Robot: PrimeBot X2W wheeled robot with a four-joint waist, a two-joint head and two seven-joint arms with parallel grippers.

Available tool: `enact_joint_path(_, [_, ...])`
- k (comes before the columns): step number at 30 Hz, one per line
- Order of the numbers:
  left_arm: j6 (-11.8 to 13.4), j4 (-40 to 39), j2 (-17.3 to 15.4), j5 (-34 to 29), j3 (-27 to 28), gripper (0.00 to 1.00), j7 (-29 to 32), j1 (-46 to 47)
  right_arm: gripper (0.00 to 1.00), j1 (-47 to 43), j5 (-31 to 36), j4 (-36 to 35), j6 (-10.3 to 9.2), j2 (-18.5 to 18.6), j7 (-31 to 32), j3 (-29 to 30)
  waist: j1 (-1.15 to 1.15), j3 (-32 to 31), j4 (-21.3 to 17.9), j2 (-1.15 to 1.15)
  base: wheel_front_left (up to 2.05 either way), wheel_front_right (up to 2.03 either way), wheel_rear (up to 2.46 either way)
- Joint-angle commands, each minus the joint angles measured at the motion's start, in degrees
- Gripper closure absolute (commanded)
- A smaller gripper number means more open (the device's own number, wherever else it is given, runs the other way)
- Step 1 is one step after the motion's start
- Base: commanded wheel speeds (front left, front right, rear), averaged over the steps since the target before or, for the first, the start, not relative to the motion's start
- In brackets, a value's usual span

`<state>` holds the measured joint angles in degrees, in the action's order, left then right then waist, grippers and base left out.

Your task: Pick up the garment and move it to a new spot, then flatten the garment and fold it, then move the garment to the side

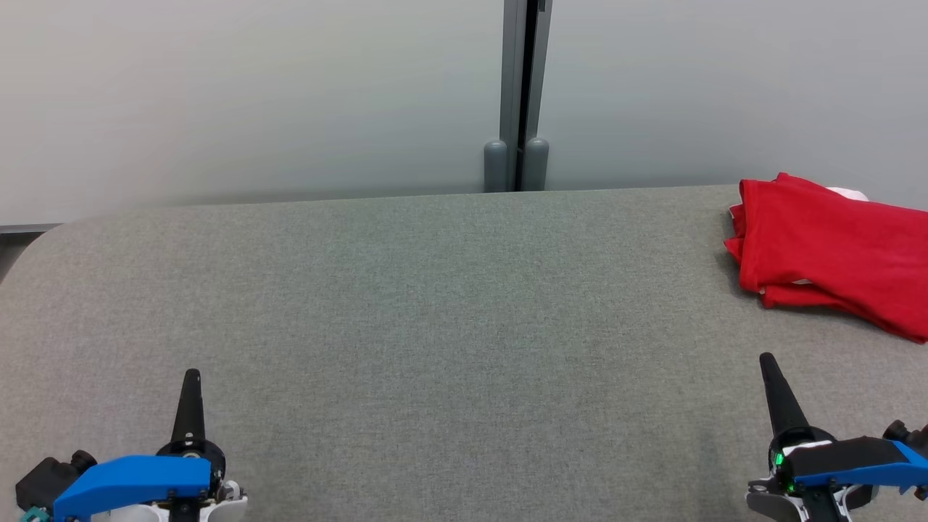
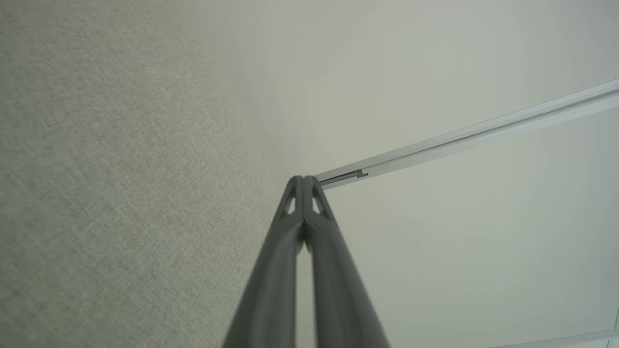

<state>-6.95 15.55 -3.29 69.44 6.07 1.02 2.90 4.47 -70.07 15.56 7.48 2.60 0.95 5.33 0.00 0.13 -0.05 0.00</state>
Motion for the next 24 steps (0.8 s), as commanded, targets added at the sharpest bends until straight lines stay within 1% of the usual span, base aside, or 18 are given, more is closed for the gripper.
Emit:
enact_joint_path(1, [-0.4, -0.7, -0.1, 1.7, 0.1, 1.00, 0.5, 1.7, 1.00, 1.4, -1.7, -0.7, 0.02, 0.4, 0.6, 0.2, 0.00, 0.0, 0.0, 0.00, 0.00, 0.00, 0.00])
enact_joint_path(24, [-0.6, -1.2, 0.2, 13.4, 0.3, 1.00, 3.4, 2.7, 1.00, 1.7, -13.1, -1.3, 0.02, 0.4, 3.4, 0.8, 0.00, 0.0, 0.0, 0.00, 0.00, 0.00, 0.00])
